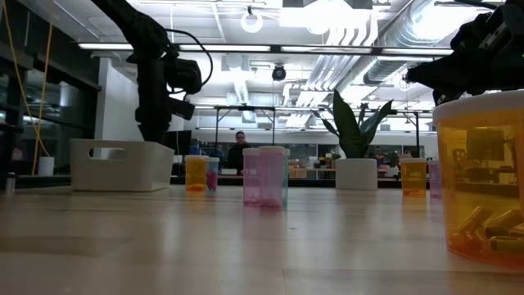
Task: Pick and place medicine bottles into bin by pill shape (circle, oval)
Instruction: Put the orange capsule bottle into the gray bin, then put the pink tablet bottle into the transparent bin
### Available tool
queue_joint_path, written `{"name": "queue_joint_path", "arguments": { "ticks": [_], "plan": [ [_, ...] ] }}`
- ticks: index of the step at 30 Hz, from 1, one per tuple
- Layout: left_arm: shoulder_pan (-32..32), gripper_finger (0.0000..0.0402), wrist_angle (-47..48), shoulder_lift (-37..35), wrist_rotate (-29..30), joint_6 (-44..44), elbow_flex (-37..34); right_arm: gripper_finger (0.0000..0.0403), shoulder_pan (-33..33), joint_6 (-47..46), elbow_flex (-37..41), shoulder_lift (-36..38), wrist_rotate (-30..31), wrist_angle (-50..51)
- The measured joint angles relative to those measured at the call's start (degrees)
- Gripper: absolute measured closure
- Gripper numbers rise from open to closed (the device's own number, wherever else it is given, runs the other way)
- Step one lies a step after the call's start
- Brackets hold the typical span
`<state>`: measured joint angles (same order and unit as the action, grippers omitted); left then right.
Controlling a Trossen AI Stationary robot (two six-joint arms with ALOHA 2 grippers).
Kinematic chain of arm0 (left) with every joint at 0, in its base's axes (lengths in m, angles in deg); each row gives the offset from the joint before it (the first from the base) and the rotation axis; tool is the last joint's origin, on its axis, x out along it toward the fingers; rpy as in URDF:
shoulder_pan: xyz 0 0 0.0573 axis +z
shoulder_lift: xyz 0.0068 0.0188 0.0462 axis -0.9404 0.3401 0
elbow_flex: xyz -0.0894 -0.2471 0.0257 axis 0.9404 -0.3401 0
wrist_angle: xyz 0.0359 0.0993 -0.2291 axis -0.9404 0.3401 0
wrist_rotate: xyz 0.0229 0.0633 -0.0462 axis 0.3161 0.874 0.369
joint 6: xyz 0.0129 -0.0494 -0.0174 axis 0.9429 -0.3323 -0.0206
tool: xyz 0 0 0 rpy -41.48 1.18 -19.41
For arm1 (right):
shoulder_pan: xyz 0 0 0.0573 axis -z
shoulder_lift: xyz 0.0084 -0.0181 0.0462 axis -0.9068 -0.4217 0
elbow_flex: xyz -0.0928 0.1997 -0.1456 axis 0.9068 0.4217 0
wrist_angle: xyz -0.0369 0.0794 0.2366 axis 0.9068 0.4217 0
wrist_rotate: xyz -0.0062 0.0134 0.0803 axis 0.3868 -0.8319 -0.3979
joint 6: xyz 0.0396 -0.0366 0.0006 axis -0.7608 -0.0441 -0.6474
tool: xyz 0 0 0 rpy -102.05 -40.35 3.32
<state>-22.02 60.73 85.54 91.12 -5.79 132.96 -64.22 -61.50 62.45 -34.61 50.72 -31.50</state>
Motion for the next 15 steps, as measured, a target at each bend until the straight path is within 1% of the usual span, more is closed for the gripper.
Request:
{"name": "queue_joint_path", "arguments": {
  "ticks": [5, 12, 15],
  "plan": [
    [0.00, 0.0176, -0.55, 0.00, 0.00, 0.53, 0.00, 0.0402, -0.02, 0.00, -0.01, 0.00, 0.00, 0.01],
    [0.00, 0.0129, -0.04, -0.07, 0.20, 0.40, 0.13, 0.0402, 0.00, 0.00, 0.00, 0.00, 0.00, 0.01],
    [0.00, 0.0111, 1.45, -0.07, 0.20, 0.40, 1.80, 0.0402, -0.02, 0.00, -0.01, 0.00, 0.00, 0.01]
  ]
}}
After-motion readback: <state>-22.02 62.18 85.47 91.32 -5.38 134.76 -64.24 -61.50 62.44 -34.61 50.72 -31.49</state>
